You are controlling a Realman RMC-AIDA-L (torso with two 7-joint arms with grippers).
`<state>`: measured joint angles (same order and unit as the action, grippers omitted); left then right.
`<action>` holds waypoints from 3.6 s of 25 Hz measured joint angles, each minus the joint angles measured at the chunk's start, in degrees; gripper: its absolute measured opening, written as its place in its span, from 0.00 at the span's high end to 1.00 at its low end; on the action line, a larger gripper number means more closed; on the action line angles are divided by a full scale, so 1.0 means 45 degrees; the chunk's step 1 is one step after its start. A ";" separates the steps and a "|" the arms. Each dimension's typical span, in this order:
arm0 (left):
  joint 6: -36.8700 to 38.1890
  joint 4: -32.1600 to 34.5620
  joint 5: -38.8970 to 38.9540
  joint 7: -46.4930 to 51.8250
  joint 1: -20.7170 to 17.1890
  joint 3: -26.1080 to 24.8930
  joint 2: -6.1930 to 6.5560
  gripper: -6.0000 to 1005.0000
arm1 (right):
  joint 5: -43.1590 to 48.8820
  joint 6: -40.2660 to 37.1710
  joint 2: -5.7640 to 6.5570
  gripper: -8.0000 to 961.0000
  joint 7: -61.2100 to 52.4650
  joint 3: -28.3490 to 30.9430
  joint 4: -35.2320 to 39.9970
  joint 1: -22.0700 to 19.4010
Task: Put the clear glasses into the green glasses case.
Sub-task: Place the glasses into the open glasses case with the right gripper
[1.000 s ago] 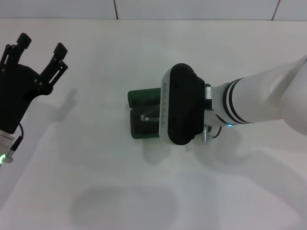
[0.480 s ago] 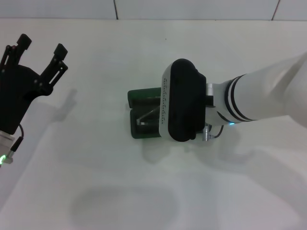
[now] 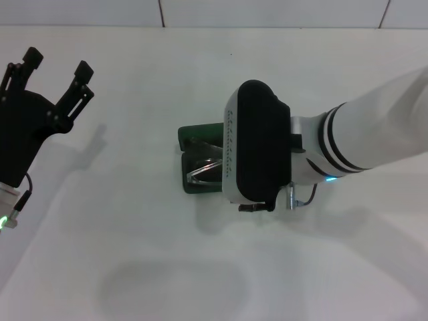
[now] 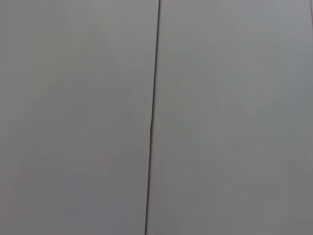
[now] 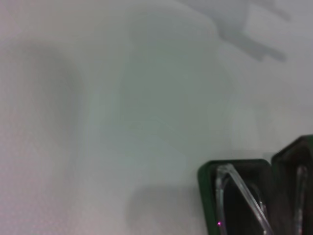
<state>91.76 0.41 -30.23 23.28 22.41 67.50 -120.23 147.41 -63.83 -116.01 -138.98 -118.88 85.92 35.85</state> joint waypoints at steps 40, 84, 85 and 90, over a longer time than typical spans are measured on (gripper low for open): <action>-0.0157 0.0006 -0.0177 0.0062 0.0220 0.0000 -0.0059 0.13 | -0.0834 -0.0345 -0.0038 0.44 0.0914 0.0948 -0.1518 -0.0063; -0.0155 0.0008 -0.0175 -0.0012 0.0171 0.0000 -0.0038 0.13 | -0.0669 0.1492 -0.0033 0.44 0.1275 0.0495 -0.1704 -0.0015; -0.0156 0.0011 -0.0175 -0.0013 0.0185 0.0001 -0.0039 0.13 | -0.0669 0.1531 -0.0039 0.44 0.1276 0.0493 -0.1763 -0.0004; -0.0158 0.0029 -0.0175 -0.0009 0.0172 0.0000 -0.0038 0.13 | -0.0703 0.1514 -0.0038 0.44 0.1286 0.0418 -0.1573 -0.0014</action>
<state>91.05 0.55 -31.02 23.24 23.19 67.49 -120.40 144.25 -57.02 -116.19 -133.20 -117.00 78.84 35.79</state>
